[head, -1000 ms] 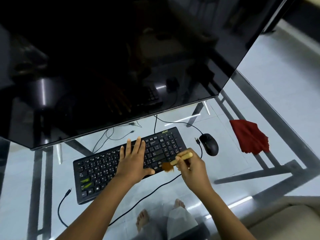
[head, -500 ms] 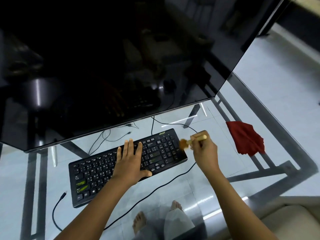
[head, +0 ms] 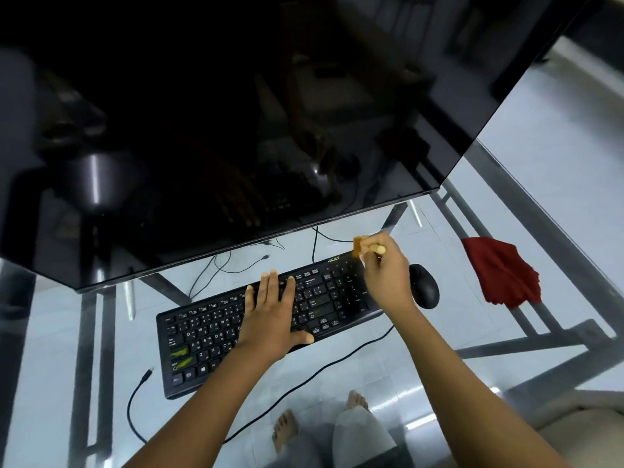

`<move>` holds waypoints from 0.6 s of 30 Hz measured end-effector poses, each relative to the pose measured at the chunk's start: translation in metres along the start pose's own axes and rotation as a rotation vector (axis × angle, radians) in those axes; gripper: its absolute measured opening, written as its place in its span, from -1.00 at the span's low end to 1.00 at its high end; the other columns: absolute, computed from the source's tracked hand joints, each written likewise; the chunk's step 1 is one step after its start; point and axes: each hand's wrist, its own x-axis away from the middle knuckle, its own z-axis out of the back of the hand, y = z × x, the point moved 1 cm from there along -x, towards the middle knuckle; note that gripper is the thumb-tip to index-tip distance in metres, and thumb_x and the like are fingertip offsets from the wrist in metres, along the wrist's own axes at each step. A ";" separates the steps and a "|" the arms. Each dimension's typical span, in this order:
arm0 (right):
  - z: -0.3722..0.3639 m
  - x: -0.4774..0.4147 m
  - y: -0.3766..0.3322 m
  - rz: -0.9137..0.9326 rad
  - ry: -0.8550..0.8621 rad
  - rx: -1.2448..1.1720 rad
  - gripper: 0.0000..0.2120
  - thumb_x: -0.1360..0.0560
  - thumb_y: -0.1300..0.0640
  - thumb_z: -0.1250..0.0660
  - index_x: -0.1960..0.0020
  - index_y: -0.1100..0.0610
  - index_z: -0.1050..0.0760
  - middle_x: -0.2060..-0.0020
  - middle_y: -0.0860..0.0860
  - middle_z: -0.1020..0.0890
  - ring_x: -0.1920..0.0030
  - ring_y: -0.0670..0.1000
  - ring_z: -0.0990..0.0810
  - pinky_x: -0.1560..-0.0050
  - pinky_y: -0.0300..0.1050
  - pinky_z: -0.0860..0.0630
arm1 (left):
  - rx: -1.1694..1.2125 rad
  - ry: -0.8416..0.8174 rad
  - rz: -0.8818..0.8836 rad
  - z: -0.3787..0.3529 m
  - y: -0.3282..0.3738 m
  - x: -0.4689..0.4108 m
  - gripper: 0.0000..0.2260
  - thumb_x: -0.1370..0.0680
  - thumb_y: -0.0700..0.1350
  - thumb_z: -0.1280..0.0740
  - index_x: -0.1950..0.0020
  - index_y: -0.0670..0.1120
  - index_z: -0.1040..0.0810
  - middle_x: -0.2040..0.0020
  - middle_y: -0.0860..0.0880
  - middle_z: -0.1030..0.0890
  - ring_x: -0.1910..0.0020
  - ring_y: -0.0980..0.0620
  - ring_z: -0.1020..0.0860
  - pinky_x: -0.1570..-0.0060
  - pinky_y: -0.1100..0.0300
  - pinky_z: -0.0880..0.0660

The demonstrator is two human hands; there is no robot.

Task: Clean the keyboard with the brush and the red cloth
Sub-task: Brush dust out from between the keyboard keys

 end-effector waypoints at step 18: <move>-0.013 0.013 0.006 -0.012 -0.064 -0.025 -0.93 -0.59 0.22 -0.26 0.08 0.16 -0.47 0.17 0.08 -0.67 0.18 0.08 -0.69 0.05 -0.04 -0.63 | -0.015 0.006 0.002 0.001 -0.005 0.001 -0.01 -0.41 0.34 -0.33 -0.57 -0.02 0.20 -0.56 -0.18 0.27 -0.52 -0.12 0.31 -0.48 -0.16 0.23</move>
